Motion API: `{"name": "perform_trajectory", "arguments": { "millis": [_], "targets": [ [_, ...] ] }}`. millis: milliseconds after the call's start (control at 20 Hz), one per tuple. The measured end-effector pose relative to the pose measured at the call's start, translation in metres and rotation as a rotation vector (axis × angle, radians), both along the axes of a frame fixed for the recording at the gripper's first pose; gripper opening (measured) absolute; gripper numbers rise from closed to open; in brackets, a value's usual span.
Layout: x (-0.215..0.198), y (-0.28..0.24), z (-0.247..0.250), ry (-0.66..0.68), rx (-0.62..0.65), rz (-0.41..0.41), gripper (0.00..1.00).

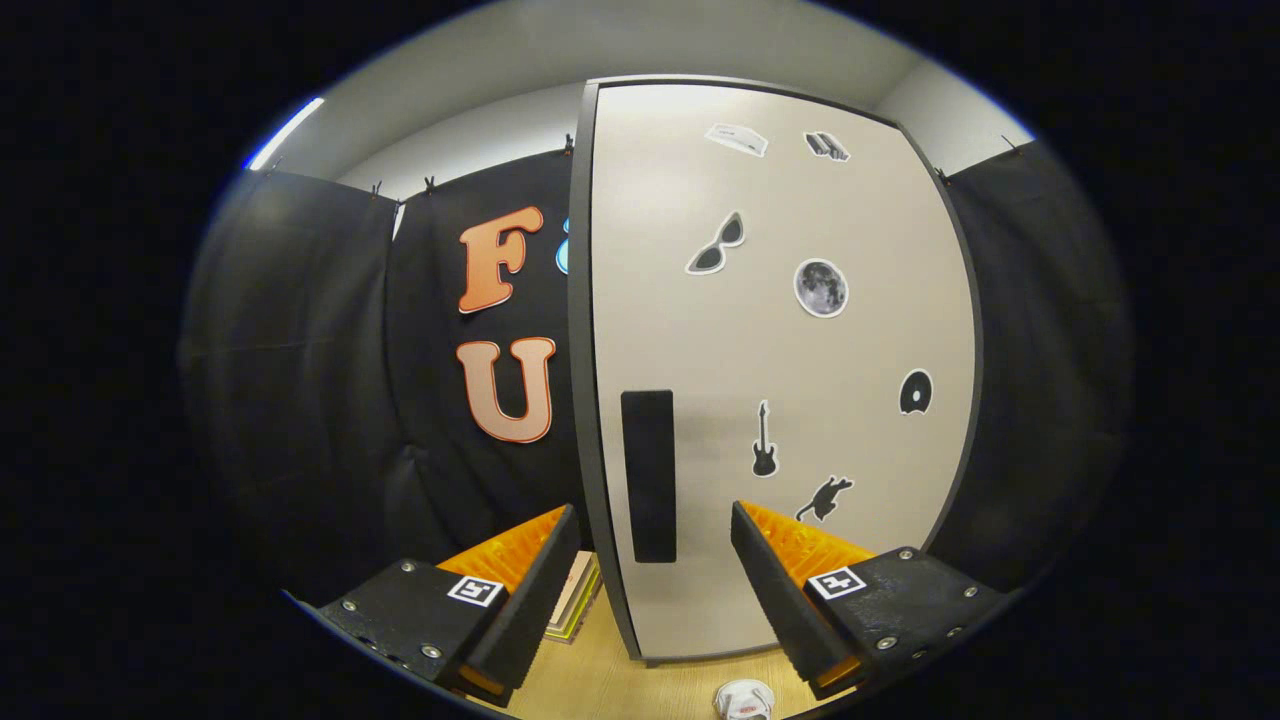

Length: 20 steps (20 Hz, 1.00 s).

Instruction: Open the shoe cabinet door, grab the shoes and put them into the shoe cabinet, then close the shoe cabinet door.

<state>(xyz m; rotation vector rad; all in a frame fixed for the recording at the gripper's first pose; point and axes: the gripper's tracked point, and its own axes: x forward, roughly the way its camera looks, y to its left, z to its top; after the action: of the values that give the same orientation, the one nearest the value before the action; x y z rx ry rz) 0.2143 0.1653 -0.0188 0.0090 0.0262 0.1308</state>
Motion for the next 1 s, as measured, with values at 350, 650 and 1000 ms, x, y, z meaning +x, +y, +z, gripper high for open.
{"name": "perform_trajectory", "arguments": {
  "millis": [350, 650, 1000],
  "targets": [
    [0.047, 0.002, -0.005, -0.013, -0.022, -0.051, 0.83],
    [0.052, 0.008, -0.008, -0.009, -0.02, -0.065, 0.37],
    [0.039, 0.006, -0.008, 0.046, -0.014, -0.042, 0.3]
  ]
}}
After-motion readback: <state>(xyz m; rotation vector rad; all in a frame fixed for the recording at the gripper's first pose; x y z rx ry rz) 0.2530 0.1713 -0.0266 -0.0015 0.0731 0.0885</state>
